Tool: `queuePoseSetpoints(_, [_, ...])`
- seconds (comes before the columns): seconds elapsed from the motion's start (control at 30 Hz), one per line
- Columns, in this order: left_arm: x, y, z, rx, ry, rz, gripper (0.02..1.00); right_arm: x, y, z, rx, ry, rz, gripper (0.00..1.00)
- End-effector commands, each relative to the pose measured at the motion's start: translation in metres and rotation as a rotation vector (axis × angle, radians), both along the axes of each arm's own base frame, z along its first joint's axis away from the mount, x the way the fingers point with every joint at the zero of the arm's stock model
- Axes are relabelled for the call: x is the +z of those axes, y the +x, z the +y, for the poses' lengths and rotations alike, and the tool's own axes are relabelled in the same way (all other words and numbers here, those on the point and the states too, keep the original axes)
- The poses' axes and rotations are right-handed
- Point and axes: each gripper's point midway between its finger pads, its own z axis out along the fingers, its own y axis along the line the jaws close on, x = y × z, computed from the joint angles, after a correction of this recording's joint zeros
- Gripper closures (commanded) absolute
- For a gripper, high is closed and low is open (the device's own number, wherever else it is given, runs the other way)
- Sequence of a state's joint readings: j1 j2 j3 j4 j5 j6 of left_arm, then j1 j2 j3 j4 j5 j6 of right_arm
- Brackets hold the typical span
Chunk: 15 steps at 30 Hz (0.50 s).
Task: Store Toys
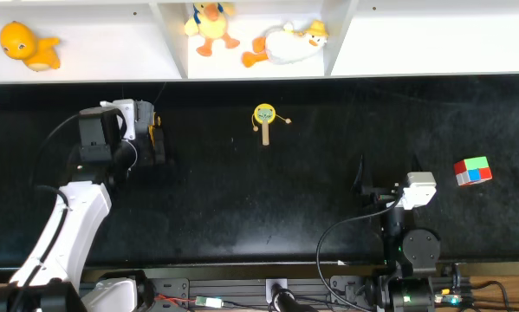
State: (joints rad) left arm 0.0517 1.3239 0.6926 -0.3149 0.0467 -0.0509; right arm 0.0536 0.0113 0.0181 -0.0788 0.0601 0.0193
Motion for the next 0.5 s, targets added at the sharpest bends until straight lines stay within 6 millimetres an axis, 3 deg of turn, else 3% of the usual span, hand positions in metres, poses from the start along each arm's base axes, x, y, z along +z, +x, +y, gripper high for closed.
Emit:
queuePoseSetpoints(0.03, [0.0124, 0.015, 0.007, -0.031, 0.086, -0.045, 0.027, -0.0037, 0.0004, -0.0023, -0.013, 0.003, 0.001, 0.005])
queuePoseSetpoints(0.5, [0.0072, 0.0213, 0.0073, -0.059, 0.107, -0.05, 0.045, -0.0037, 0.0004, -0.0023, -0.013, 0.003, 0.001, 0.007])
